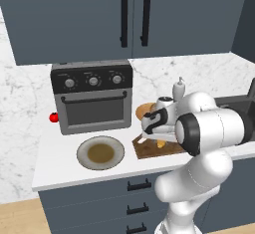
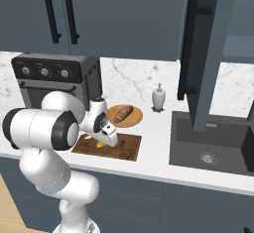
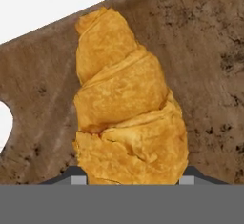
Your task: From the different types of pastries on the counter, select a croissant and place it on the cutting board. Then retrieve a jar of jam from the cabinet and place it alongside the croissant on the cutting board.
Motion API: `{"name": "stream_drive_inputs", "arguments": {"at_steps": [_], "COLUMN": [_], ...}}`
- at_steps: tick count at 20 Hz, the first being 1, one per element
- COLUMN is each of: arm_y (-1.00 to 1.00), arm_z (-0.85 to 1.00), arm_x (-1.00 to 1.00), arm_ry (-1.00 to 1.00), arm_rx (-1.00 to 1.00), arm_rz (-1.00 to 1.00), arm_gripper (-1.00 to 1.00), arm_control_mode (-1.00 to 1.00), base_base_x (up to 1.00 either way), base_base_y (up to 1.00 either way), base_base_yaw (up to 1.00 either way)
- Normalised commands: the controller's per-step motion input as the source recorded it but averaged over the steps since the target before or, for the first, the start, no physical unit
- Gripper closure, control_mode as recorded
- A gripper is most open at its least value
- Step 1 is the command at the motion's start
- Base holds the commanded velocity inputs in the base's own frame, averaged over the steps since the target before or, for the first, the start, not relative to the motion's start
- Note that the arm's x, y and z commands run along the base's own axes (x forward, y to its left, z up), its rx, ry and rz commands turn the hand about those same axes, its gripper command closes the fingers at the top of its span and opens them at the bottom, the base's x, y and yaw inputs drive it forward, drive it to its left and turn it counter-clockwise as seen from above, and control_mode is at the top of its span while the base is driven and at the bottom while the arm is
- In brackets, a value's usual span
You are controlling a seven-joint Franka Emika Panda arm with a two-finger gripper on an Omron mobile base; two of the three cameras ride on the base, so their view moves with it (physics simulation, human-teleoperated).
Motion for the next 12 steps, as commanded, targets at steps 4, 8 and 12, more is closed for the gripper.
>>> {"name": "stream_drive_inputs", "arguments": {"at_steps": [4, 8, 12], "arm_y": [0.0, 0.0, 0.0], "arm_z": [-0.25, 0.26, 0.24], "arm_x": [0.0, -0.01, -0.09], "arm_ry": [-0.08, -0.01, 0.05], "arm_rx": [0.0, 0.0, 0.0], "arm_rz": [0.0, 0.0, 0.0], "arm_gripper": [-1.0, -1.0, -1.0], "arm_control_mode": [-1.0, -1.0, -1.0], "base_base_x": [0.0, 0.0, 0.0], "base_base_y": [0.0, 0.0, 0.0], "base_base_yaw": [0.0, 0.0, 0.0]}}
